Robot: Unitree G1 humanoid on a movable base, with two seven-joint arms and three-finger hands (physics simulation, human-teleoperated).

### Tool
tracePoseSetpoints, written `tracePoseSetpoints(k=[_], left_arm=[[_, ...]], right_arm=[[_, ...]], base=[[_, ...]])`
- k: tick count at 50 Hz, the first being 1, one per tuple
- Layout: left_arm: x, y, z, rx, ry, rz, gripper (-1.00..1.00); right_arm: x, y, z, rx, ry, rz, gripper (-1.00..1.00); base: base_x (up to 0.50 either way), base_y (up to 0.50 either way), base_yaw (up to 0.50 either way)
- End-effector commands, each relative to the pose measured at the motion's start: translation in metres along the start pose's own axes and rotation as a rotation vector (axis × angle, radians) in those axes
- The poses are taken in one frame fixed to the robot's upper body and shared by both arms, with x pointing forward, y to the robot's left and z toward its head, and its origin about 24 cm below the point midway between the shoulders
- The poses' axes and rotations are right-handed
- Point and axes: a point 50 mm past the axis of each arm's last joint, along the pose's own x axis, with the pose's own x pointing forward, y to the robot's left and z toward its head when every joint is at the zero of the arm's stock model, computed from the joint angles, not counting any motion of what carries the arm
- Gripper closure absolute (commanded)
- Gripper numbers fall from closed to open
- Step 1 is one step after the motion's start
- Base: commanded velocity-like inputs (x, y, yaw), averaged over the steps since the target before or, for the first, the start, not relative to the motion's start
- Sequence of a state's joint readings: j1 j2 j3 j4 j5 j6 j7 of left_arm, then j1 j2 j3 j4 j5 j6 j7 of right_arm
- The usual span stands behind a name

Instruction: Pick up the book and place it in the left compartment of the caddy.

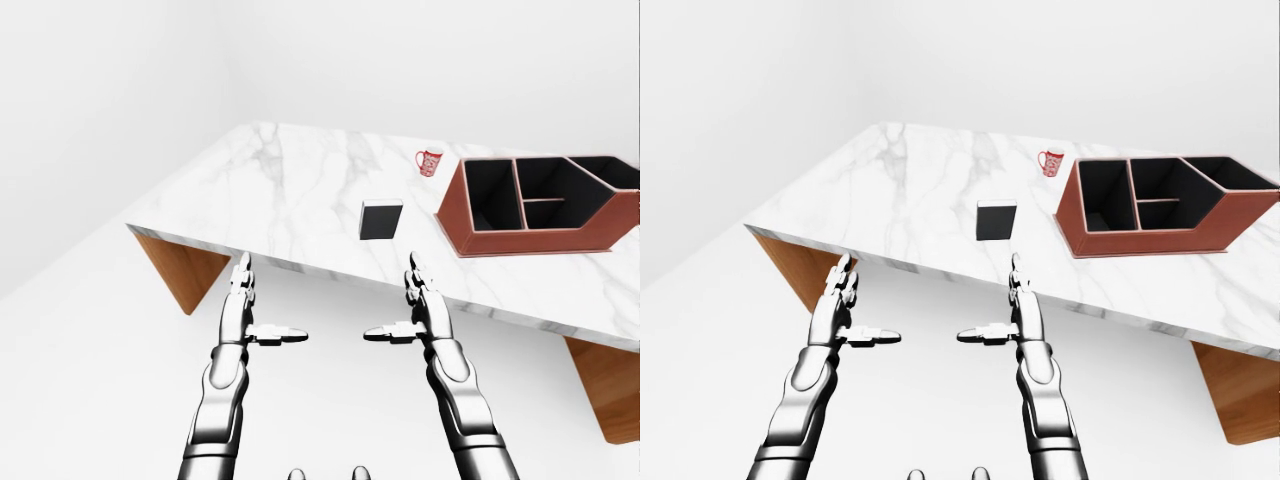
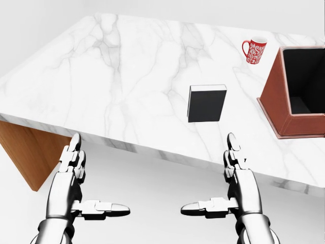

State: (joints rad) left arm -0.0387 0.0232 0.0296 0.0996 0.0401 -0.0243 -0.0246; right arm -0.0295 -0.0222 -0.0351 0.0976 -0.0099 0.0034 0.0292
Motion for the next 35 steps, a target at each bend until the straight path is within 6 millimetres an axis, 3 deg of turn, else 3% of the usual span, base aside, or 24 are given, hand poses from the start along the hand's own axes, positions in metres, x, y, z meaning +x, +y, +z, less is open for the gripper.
tracePoseSetpoints(k=[1,35], left_arm=[[-0.0004,-0.0004,0.0000,0.008,0.000,0.004,-1.00],[-0.0008,-0.0008,0.0016,0.014,-0.007,0.003,-1.00]], right_arm=[[0.0005,-0.0006,-0.0009,0.002,0.003,-0.002,-1.00],[0.0009,-0.0004,-0.0012,0.002,0.008,-0.002,-1.00]], base=[[0.05,-0.16,0.00],[0.05,-0.16,0.00]])
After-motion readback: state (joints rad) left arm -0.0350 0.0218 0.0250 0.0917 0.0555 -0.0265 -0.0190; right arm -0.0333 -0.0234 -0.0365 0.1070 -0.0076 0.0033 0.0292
